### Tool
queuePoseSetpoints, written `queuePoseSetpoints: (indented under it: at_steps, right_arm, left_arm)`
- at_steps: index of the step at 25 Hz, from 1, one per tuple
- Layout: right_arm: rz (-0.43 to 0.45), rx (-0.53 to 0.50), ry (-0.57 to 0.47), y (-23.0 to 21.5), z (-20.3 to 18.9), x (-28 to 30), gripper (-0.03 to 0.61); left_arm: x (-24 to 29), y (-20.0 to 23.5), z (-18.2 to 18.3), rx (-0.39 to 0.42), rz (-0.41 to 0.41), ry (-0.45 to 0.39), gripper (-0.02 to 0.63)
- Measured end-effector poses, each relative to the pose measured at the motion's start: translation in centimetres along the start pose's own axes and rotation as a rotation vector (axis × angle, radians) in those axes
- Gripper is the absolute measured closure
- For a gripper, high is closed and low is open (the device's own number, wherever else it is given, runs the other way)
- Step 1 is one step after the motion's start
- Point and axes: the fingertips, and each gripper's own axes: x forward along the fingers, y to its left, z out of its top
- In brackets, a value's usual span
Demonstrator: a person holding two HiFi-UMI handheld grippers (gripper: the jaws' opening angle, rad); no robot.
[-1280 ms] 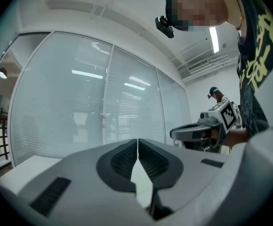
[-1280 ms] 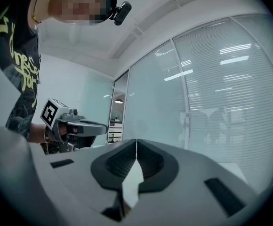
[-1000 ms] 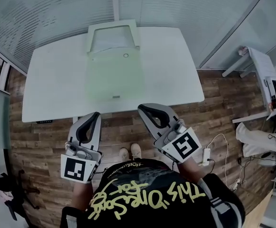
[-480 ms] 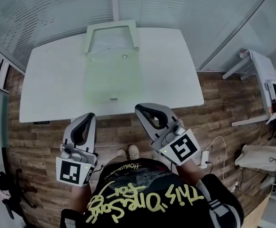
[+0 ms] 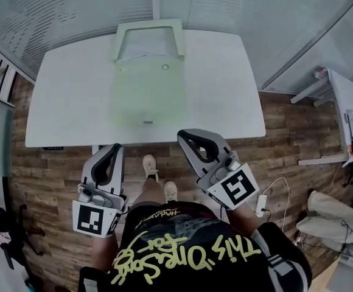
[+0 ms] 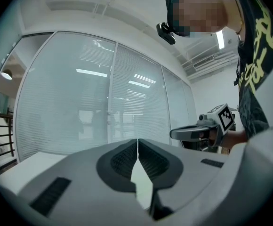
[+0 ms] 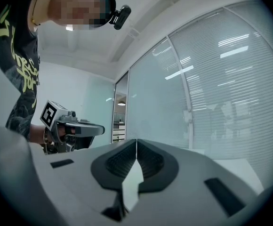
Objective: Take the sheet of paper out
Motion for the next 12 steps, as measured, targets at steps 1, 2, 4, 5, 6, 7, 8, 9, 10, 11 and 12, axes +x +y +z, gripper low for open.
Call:
queuePoseSetpoints:
  at_steps: [1, 2, 4, 5, 6, 7, 8, 9, 10, 11, 12]
  right_arm:
    - [0.001, -0.001, 0.001, -0.1, -0.2, 0.2, 0.569]
    - [0.001, -0.001, 0.001, -0.2, -0.3, 0.5, 0.569]
    - [0.002, -0.003, -0.002, -0.4, -0.4, 1.0, 0.569]
    - [0.001, -0.006, -0.003, -0.5, -0.3, 1.2, 0.569]
    - [-0.001, -0.010, -0.005, -0.6, -0.3, 1.5, 0.569]
    - [-0.002, -0.015, -0.008, -0.8, -0.1, 1.8, 0.569]
    - [-0.003, -0.018, -0.012, -1.0, 0.0, 2.2, 0.569]
    - [-0.003, -0.022, -0.016, -1.1, 0.1, 2.6, 0.569]
    - [-0.004, -0.028, -0.018, -1.2, 0.2, 3.0, 0.569]
    - [-0.007, -0.035, -0.018, -1.3, 0.2, 3.4, 0.569]
    - [-0.013, -0.044, -0.017, -1.5, 0.1, 3.9, 0.569]
  left_arm:
    - [0.1, 0.2, -0.2, -0.003, 0.000, 0.001, 0.601]
    - [0.2, 0.4, -0.3, -0.005, 0.000, 0.003, 0.601]
    - [0.6, 0.7, -0.5, 0.002, -0.005, 0.004, 0.601]
    - [0.9, 0.9, -0.5, 0.012, -0.011, 0.001, 0.601]
    - [1.2, 1.2, -0.4, 0.028, -0.021, -0.007, 0.601]
    - [1.6, 1.5, -0.3, 0.043, -0.031, -0.017, 0.601]
    - [2.0, 1.8, -0.2, 0.044, -0.037, -0.023, 0.601]
    - [2.5, 2.0, -0.1, 0.031, -0.038, -0.024, 0.601]
    - [2.9, 2.3, 0.0, 0.019, -0.039, -0.024, 0.601]
    - [3.3, 2.6, 0.1, 0.013, -0.042, -0.026, 0.601]
    - [3.7, 2.9, 0.2, 0.012, -0.047, -0.029, 0.601]
